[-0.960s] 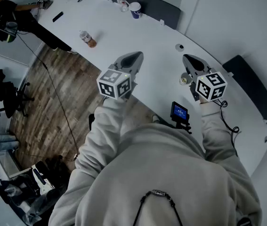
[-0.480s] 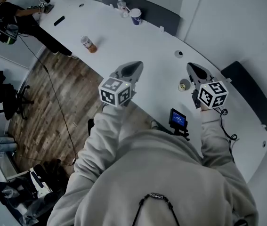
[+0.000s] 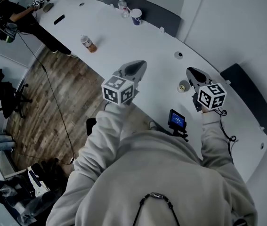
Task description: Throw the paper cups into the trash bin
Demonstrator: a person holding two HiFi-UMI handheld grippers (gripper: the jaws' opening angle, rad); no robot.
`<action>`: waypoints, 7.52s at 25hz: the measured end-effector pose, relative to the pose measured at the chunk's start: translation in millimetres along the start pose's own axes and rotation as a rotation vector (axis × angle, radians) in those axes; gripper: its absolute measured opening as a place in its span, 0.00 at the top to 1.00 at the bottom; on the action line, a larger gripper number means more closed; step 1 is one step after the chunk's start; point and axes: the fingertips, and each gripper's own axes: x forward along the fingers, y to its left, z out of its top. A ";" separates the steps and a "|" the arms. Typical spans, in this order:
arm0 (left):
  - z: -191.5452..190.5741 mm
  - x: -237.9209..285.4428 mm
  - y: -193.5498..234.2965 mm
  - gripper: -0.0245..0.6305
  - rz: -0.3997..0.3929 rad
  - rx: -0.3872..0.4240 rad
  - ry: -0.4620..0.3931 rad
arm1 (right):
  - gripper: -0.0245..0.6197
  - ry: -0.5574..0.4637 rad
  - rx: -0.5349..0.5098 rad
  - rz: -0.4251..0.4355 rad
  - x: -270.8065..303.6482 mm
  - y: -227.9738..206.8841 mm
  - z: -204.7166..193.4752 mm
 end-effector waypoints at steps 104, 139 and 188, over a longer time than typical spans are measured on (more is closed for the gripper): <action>-162.2 -23.9 50.5 0.96 0.208 -0.203 0.189 | 0.90 0.473 -0.014 0.075 111.8 -10.2 -150.6; -197.4 -599.9 121.9 0.96 1.021 -0.331 -0.121 | 0.90 0.458 -0.489 0.758 241.8 563.5 -119.8; -353.5 -698.0 269.4 0.96 1.146 -0.591 -0.104 | 0.90 0.713 -0.647 0.976 400.2 734.1 -254.9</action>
